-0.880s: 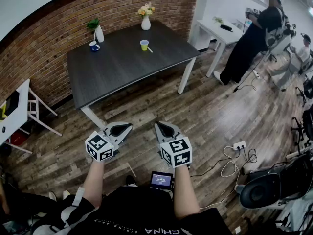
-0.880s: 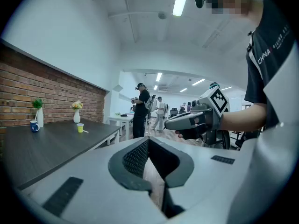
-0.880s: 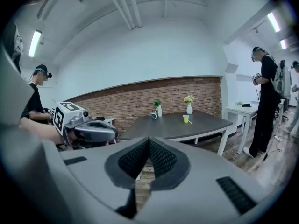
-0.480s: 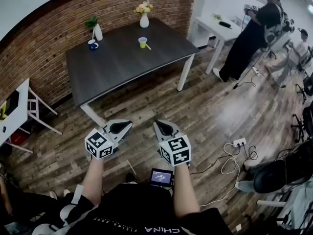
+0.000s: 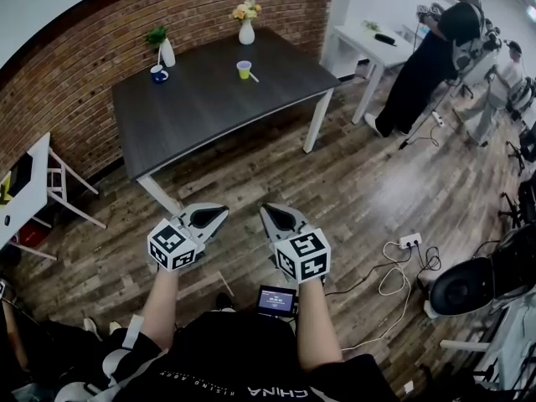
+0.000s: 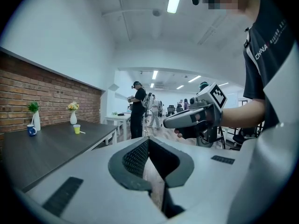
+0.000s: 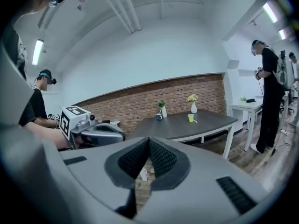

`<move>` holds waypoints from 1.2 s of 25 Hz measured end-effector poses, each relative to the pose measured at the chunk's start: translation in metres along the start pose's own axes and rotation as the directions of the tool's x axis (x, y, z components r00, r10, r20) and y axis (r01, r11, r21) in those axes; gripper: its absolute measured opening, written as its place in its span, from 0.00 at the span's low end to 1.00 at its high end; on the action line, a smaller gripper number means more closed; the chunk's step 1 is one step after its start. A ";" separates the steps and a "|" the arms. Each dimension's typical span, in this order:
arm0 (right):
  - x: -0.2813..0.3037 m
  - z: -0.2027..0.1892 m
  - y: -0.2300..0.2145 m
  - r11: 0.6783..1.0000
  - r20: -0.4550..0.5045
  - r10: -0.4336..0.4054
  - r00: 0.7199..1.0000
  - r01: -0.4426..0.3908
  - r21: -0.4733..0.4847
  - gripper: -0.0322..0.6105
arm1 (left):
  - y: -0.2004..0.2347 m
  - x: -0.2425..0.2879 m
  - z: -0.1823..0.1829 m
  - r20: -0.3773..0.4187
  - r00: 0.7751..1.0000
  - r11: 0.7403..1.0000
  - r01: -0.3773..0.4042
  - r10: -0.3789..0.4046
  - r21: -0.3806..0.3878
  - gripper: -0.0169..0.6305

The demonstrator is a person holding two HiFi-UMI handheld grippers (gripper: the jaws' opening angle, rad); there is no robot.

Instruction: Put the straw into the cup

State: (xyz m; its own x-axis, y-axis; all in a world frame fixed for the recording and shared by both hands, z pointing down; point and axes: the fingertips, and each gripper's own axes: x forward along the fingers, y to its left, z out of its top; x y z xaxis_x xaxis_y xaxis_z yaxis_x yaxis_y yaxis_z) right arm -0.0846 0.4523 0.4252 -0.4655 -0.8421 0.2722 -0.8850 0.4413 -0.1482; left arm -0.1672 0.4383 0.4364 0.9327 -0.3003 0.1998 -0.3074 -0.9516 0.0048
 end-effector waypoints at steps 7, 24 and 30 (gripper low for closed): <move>0.003 -0.004 0.003 1.000 -0.017 0.002 1.000 -0.003 -0.009 0.06 | -0.001 -0.002 -0.004 0.002 1.000 1.000 0.005 -0.005 -0.005 0.03; -0.004 -0.008 -0.025 1.000 -0.033 0.012 0.999 -0.012 -0.012 0.06 | -0.006 0.025 -0.003 -0.025 1.000 1.000 -0.010 0.010 0.010 0.03; -0.019 -0.011 -0.047 1.000 -0.033 0.018 0.999 -0.019 -0.013 0.06 | -0.017 0.046 0.000 -0.037 0.999 1.000 -0.019 0.020 0.016 0.03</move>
State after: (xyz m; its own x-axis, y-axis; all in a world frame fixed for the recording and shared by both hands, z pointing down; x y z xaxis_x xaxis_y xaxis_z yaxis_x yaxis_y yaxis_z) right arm -0.0344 0.4507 0.4378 -0.4816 -0.8233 0.3003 -0.8761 0.4610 -0.1411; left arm -0.1196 0.4406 0.4458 0.9188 -0.3167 0.2356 -0.3225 -0.9465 -0.0146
